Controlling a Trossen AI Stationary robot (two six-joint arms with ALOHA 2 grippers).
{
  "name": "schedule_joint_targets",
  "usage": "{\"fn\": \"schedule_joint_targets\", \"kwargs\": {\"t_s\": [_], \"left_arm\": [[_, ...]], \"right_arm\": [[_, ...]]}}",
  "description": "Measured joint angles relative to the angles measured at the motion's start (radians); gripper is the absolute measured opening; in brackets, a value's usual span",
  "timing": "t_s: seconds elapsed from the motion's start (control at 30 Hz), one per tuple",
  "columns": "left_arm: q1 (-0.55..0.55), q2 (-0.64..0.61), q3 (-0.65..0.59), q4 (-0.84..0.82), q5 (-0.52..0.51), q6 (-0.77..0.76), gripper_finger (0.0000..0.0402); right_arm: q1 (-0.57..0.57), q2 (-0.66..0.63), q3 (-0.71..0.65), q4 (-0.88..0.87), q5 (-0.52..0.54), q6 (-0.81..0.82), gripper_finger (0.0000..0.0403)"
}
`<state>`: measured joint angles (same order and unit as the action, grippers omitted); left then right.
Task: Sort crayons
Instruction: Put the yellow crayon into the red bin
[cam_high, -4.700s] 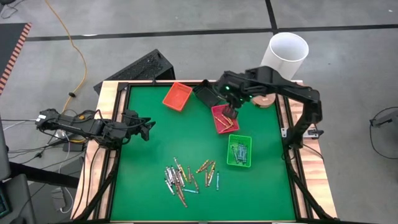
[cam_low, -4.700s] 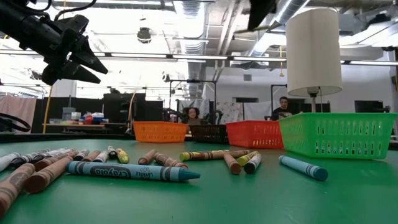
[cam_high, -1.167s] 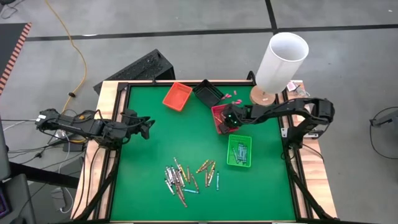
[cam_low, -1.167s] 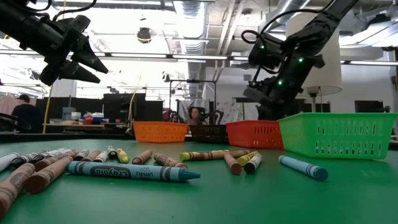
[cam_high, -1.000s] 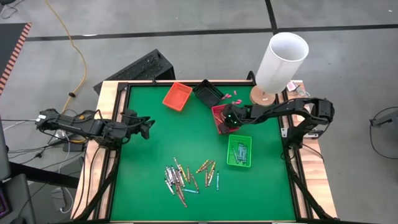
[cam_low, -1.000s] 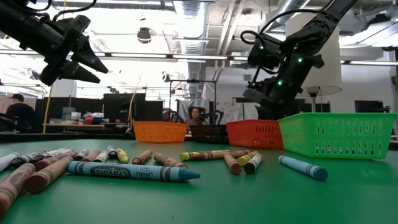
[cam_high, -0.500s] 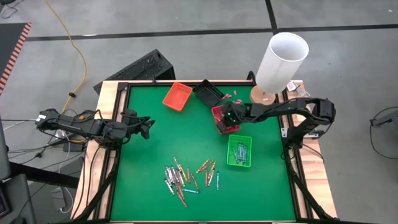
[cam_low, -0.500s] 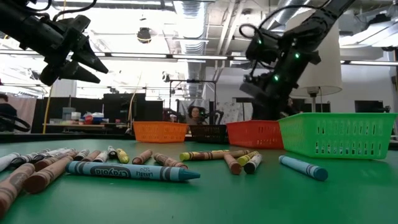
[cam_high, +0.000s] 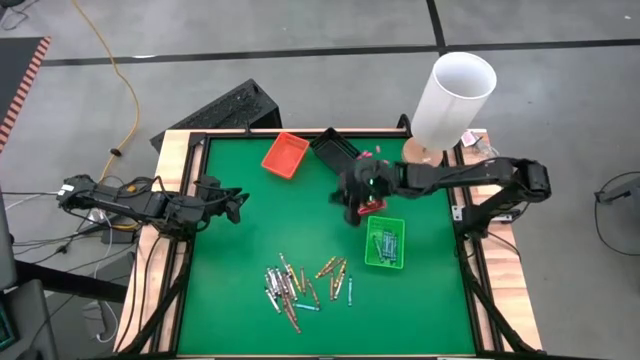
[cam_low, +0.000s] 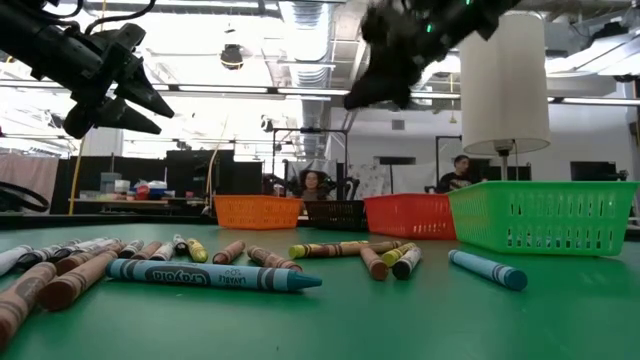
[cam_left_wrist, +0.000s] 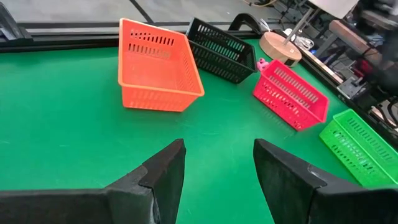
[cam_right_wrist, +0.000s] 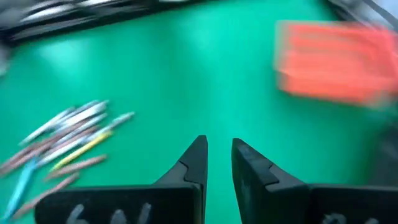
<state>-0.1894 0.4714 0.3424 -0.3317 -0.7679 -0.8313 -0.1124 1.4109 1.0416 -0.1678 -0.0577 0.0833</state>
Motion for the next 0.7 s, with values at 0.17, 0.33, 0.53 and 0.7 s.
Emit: {"fn": "schedule_joint_targets", "kwargs": {"t_s": [0.17,0.33,0.53,0.7], "left_arm": [[0.0,0.0,0.0,0.0,-0.004,0.006,0.018],[0.0,0.005,0.0,-0.002,-0.004,0.006,0.018],[0.0,0.026,0.0,0.002,-0.003,0.005,0.018],[0.0,0.058,0.0,0.008,0.002,-0.005,0.018]], "right_arm": [[0.151,0.041,0.0,0.034,-0.019,-0.238,0.0069],[0.24,0.124,-0.001,0.086,-0.018,-0.336,0.0069],[0.269,0.231,0.002,0.156,-0.019,-0.397,0.0069],[0.267,0.314,0.001,0.144,-0.031,-0.407,0.0069]]}}
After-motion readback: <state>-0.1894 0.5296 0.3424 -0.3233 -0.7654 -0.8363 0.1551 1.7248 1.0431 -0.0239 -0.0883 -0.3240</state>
